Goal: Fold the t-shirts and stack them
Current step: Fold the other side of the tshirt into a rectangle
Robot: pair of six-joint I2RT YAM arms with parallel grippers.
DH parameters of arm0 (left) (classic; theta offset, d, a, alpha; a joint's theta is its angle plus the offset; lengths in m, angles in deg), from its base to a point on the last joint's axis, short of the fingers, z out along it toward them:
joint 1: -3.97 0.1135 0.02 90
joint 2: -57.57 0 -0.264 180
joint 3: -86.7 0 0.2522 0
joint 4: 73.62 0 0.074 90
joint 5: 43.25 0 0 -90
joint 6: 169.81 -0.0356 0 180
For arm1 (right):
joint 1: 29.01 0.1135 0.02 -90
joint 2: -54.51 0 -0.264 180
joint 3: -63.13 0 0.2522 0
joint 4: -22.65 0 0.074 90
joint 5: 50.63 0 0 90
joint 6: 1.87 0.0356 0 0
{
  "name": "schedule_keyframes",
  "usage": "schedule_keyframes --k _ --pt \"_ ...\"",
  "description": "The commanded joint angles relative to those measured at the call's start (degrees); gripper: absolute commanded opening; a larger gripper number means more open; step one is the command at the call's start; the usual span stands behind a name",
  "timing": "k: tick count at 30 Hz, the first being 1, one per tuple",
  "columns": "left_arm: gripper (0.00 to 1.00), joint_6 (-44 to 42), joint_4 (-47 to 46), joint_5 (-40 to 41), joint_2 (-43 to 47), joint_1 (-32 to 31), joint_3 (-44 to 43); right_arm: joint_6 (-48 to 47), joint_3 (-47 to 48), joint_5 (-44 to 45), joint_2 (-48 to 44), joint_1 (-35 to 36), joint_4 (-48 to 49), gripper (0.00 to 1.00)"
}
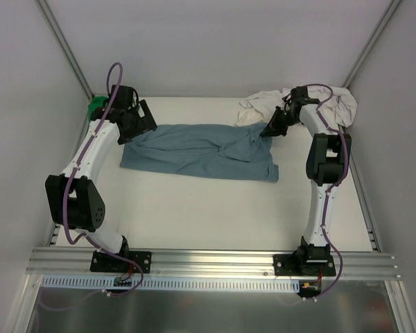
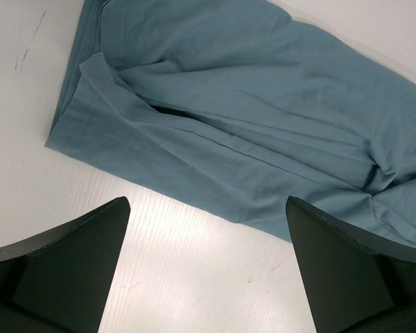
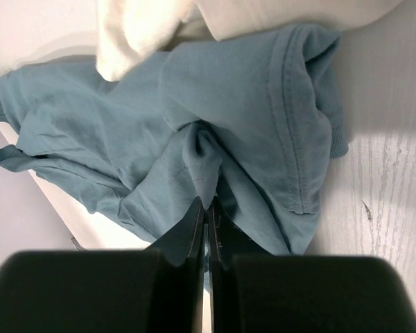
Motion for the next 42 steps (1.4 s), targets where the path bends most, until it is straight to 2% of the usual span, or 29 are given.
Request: schedule_keyframes --k 1,7,8,9,10,11,20,25,31,34,35,39,40,42 --pt "0.99 -1.51 0.61 0.15 0.27 0.09 -1.84 1.38 4.01 -0.9 -0.57 0.35 0.82 0.0" --pt "0.99 -1.07 0.61 -0.47 0.44 0.09 -1.23 5.25 8.05 -2.65 0.75 0.35 3.81 0.0" --pt "0.99 -1.07 0.61 -0.56 0.44 0.09 -1.14 5.6 8.75 -2.92 1.28 0.44 4.16 0.03" --pt "0.99 -1.07 0.7 -0.47 0.44 0.09 -1.05 6.04 9.89 -3.18 2.32 0.44 4.08 0.28" --pt "0.99 -1.15 0.78 -0.38 0.62 0.09 -0.97 6.04 10.16 -3.36 2.51 0.44 4.34 0.6" --pt "0.99 -1.24 0.96 -0.38 0.62 0.09 -0.79 6.22 10.25 -3.53 2.6 0.52 4.51 0.99" --pt "0.99 -0.19 -0.27 -1.43 2.29 0.09 2.19 2.35 5.52 -4.06 -4.86 0.88 0.65 0.99" --pt "0.99 0.43 -1.85 -2.49 2.82 0.09 3.16 1.21 -8.52 -5.12 -13.46 4.03 1.26 0.99" --pt "0.99 -1.5 -7.28 -6.7 6.05 0.0 6.93 -1.77 -14.53 -3.28 -17.96 10.18 0.3 1.0" --pt "0.99 -4.14 -11.16 -9.52 8.88 -0.09 10.1 -12.03 -11.56 7.15 -19.54 15.63 -6.36 0.99" --pt "0.99 -5.01 -11.43 -10.05 9.14 -0.09 10.46 -17.37 -10.41 14.15 -20.77 17.21 -7.6 0.99" --pt "0.99 -8.97 -10.47 -12.59 9.58 -0.18 10.72 -23.04 -10.23 25.62 -23.24 23.09 -10.07 0.99" --pt "0.99 -9.5 -10.47 -12.95 9.76 -0.18 10.9 -23.92 -9.53 32.43 -23.68 23.98 -10.68 0.99" --pt "0.99 -10.64 -10.73 -13.56 10.55 -0.18 11.6 -26.56 -8.56 38.45 -25.08 26.0 -10.52 0.99"
